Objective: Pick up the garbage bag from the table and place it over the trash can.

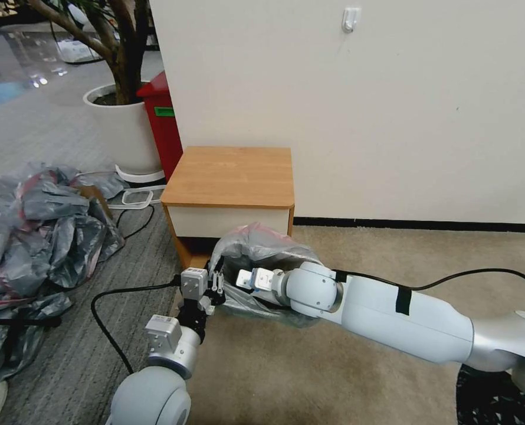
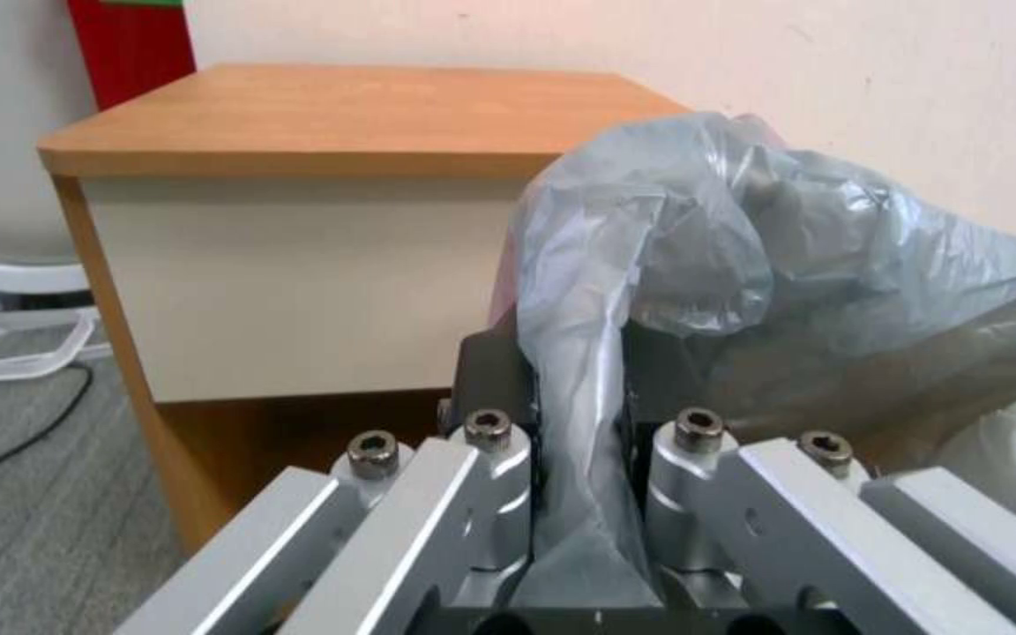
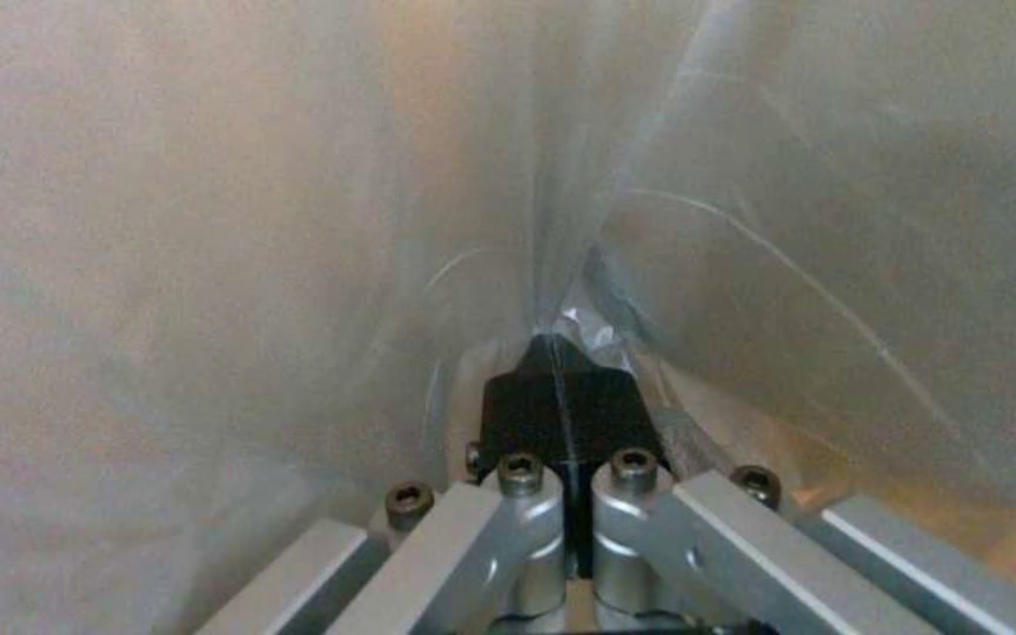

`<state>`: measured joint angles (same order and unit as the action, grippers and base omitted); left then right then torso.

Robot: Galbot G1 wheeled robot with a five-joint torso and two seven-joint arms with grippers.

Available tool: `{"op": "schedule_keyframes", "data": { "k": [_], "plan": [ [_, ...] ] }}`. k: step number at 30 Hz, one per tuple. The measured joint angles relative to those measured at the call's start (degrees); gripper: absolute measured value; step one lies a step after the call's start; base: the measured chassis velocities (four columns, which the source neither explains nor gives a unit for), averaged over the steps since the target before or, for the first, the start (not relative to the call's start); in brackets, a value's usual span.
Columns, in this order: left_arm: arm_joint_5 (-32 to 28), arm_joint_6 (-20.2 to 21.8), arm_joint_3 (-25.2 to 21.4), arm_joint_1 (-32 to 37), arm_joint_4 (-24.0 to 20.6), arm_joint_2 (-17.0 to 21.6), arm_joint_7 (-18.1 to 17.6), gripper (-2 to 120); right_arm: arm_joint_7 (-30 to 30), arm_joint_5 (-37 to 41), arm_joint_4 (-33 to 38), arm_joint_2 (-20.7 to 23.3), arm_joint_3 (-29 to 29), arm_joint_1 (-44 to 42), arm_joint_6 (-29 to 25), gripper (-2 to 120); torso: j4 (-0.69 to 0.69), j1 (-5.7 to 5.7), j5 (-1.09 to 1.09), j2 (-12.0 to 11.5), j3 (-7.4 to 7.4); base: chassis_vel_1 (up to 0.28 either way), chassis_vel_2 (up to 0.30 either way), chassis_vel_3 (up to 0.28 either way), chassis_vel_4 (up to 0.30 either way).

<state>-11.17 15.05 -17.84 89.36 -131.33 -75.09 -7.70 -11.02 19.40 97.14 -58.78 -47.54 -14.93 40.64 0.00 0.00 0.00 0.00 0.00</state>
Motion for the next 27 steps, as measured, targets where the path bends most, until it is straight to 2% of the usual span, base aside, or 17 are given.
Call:
{"op": "schedule_keyframes", "data": {
  "k": [8, 15, 27],
  "plan": [
    [-2.06, 0.17, -0.59, -0.1, 0.07, -0.18, -0.48, 9, 0.01, 0.52, 1.83, 1.05, 0.24, -0.31, 0.02, 0, 0.0, 0.0, 0.0, 0.0, 0.0, 0.0, 0.0, 0.0, 0.0],
    [-3.38, 0.5, -1.98, -0.68, 1.86, -0.21, -1.42, 9, 0.1, 0.74, 5.57, 2.86, 0.18, -0.58, 0.02, 0, 0.0, 0.0, 0.0, 0.0, 0.0, 0.0, 0.0, 0.0, 0.0],
    [-4.43, 0.8, -1.72, -1.18, 4.42, -0.62, -2.62, 9, -0.02, 3.89, 8.26, 4.36, 1.69, -0.32, 0.01, 0, 0.0, 0.0, 0.0, 0.0, 0.0, 0.0, 0.0, 0.0, 0.0]
  ]
}}
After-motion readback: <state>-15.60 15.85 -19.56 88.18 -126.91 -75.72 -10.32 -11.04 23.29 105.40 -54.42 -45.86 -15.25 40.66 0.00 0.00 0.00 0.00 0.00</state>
